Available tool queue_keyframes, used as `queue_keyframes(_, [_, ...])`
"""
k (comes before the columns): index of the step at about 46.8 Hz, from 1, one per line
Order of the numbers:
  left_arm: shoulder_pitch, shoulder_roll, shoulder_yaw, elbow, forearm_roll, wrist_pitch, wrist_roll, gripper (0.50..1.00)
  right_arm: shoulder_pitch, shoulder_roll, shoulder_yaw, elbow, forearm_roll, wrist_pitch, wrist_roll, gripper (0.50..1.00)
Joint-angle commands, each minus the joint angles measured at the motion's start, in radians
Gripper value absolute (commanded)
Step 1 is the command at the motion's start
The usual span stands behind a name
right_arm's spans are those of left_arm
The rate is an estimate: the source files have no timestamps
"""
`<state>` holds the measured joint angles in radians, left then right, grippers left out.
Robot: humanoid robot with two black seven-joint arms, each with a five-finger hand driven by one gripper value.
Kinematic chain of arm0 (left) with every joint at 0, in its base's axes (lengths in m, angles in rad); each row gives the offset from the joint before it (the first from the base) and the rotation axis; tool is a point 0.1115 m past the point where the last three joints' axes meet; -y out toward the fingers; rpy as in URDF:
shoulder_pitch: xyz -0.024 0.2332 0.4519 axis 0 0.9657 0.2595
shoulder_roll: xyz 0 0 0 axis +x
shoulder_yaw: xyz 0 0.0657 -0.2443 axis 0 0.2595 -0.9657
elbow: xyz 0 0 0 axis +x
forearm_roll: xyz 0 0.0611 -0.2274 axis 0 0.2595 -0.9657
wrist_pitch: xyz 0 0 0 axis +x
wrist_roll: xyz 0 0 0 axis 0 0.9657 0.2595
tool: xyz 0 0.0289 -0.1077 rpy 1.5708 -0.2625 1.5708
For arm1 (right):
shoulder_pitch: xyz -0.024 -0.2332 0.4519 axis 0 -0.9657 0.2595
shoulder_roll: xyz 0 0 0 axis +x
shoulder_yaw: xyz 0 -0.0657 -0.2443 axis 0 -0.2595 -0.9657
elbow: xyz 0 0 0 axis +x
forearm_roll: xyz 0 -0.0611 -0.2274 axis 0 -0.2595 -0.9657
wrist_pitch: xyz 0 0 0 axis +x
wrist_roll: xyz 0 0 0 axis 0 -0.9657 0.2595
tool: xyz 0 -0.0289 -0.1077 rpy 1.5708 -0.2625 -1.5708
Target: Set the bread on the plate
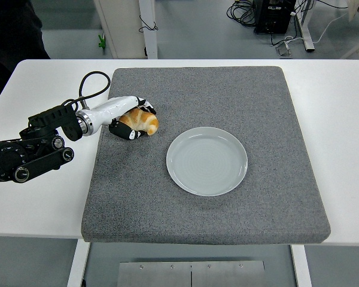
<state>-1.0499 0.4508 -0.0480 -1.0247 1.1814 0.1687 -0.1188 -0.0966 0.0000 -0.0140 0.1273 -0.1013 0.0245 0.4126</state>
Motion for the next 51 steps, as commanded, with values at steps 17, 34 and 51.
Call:
queue_keyframes(17, [-0.091, 0.042, -0.101, 0.0, 0.011, -0.069, -0.009, 0.584, 0.0, 0.0, 0.0, 0.0, 0.0, 0.0, 0.0, 1.0])
queue_keyframes(34, [-0.136, 0.06, -0.246, 0.0, 0.09, -0.162, -0.009, 0.59, 0.0, 0.0, 0.0, 0.0, 0.0, 0.0, 0.0, 1.0])
queue_keyframes(51, [-0.208, 0.062, -0.316, -0.02, 0.112, -0.219, -0.009, 0.596, 0.0, 0.0, 0.0, 0.0, 0.0, 0.0, 0.0, 1.0])
